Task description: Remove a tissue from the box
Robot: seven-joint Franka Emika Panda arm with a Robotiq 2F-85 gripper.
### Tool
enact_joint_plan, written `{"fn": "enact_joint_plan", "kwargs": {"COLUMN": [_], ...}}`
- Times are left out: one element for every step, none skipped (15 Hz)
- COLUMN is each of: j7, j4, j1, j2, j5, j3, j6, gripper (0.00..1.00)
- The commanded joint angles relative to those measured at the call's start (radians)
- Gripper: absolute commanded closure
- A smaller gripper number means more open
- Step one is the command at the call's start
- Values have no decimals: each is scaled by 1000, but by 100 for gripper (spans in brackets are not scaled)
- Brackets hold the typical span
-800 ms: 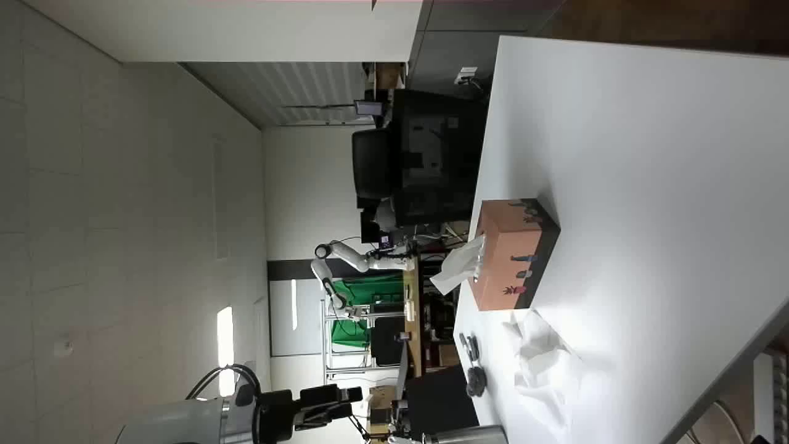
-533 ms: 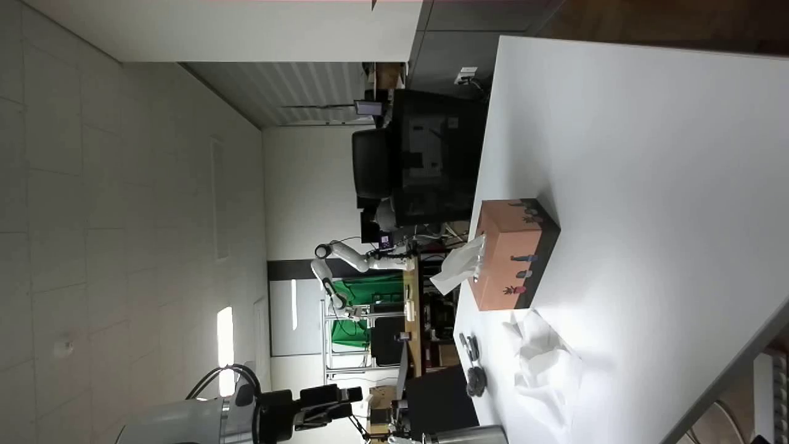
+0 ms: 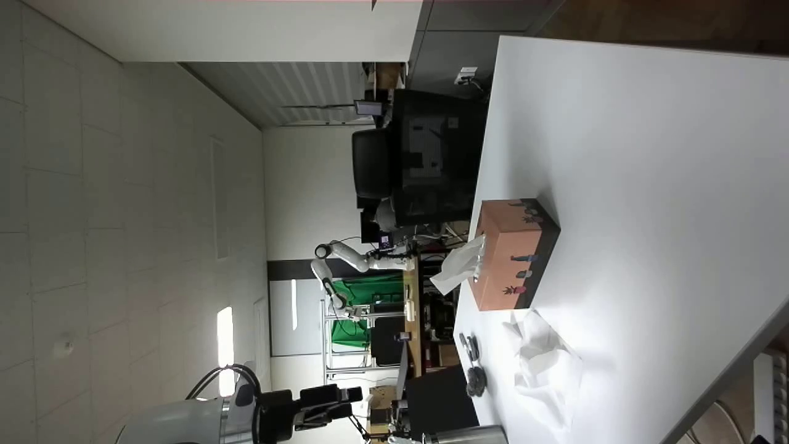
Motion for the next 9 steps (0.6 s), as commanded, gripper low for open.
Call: {"fn": "enact_joint_plan", "kwargs": {"j7": [-8, -8, -8, -8, -8, -8, -8, -8, -8], "j4": [3, 3, 3, 3, 3, 3, 3, 3, 3], "j1": [-14, -14, -14, -14, -14, -14, -14, -14, -14], "j2": [1, 1, 1, 1, 1, 1, 1, 1, 1], "j5": [10, 10, 10, 10, 10, 10, 10, 10, 10], "j3": [13, 13, 13, 13, 13, 13, 13, 13, 13], "j6": [-5, -5, -5, -5, -5, -5, -5, -5, -5], "gripper": [0, 0, 0, 0, 0, 0, 0, 0, 0]}}
